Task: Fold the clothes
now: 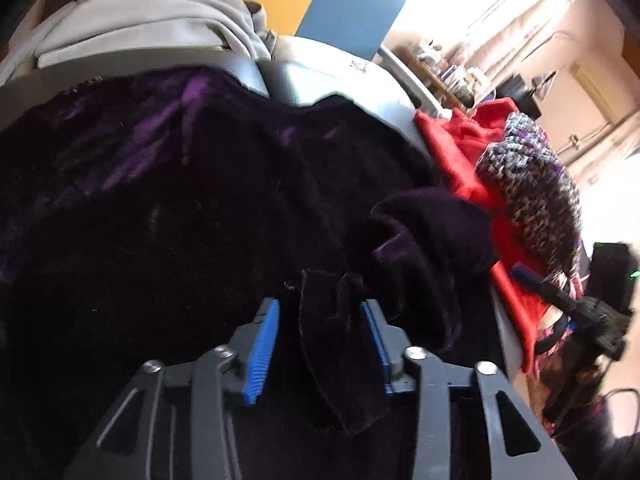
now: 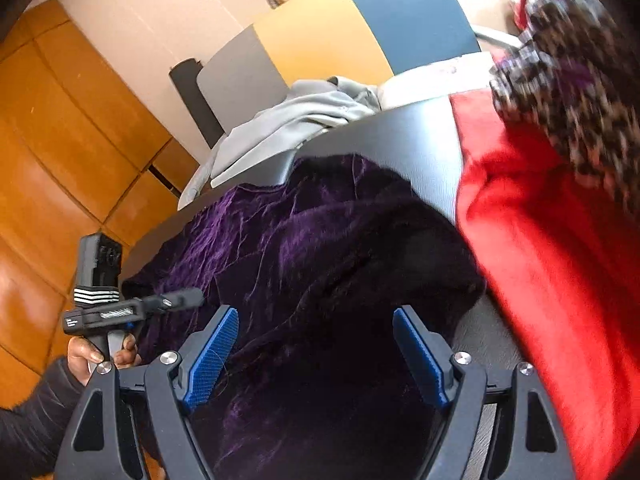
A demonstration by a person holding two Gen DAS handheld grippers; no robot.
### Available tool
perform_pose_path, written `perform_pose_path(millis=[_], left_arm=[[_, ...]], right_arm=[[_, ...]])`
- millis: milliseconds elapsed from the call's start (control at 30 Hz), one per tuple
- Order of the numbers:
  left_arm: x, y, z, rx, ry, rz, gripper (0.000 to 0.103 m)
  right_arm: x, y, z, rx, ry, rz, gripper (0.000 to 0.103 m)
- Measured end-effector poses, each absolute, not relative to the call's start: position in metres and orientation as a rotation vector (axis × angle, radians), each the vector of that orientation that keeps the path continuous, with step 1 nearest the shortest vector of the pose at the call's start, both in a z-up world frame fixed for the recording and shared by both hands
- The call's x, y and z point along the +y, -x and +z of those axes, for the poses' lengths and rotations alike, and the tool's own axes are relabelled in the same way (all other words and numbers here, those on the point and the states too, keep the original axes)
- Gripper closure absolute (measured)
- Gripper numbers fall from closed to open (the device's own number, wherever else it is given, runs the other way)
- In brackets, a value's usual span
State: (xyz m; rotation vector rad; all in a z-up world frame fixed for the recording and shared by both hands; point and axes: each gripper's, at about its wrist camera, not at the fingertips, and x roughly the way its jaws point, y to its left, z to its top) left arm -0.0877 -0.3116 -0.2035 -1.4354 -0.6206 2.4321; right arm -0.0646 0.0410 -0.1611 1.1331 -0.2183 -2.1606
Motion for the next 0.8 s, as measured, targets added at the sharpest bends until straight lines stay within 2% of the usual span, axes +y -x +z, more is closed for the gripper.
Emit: perform_pose_path(millis=[33,100,133,267,400,433,467,533,567,667,800], left_arm=[[-0.311,0.088,-0.203,-0.628,1.420,2.433,0.064],[-0.311,0.089,-0.205,-0.682,1.414,2.399,0.091],[-0.312,0.089,-0.206,-0.706,1.408,2.384,0.095],[-0.315,0.089,-0.200,-0.801,1.304,2.399,0.096],[-0.343,0.071,-0.158,-0.981,0.976,2.476,0.097],[-0.350,0.065,-0.146,-1.003,0.891,2.487,0.097],[-0.355,0.058,-0.129,-0.999,0.797,2.503,0.097],[-0.362,0.042,-0.100,-0.967,0.648,2.523,0.097],[-0.362,0.035,-0.089,-0.928,0.609,2.528,0.097],[-0.357,0.012,-0.063,-0.816,0.527,2.538,0.097],[-0.349,-0.012,-0.062,-0.781,0.542,2.530,0.097]], right_arm=[[0.034,0.068,-0.158,-0.173,-1.115,-2.173,0.021],[0.027,0.073,-0.152,-0.069,-1.087,-2.196,0.021],[0.023,0.077,-0.150,-0.015,-1.076,-2.204,0.021],[0.018,0.102,-0.148,0.065,-1.083,-2.225,0.021],[0.020,0.138,-0.147,0.048,-1.096,-2.240,0.022],[0.020,0.148,-0.147,0.044,-1.109,-2.235,0.029],[0.019,0.157,-0.150,0.044,-1.133,-2.231,0.046],[0.015,0.179,-0.161,0.050,-1.218,-2.220,0.064],[0.011,0.186,-0.166,0.051,-1.249,-2.207,0.068],[0.003,0.204,-0.179,0.008,-1.325,-2.154,0.068],[-0.014,0.221,-0.190,0.003,-1.393,-2.108,0.067]])
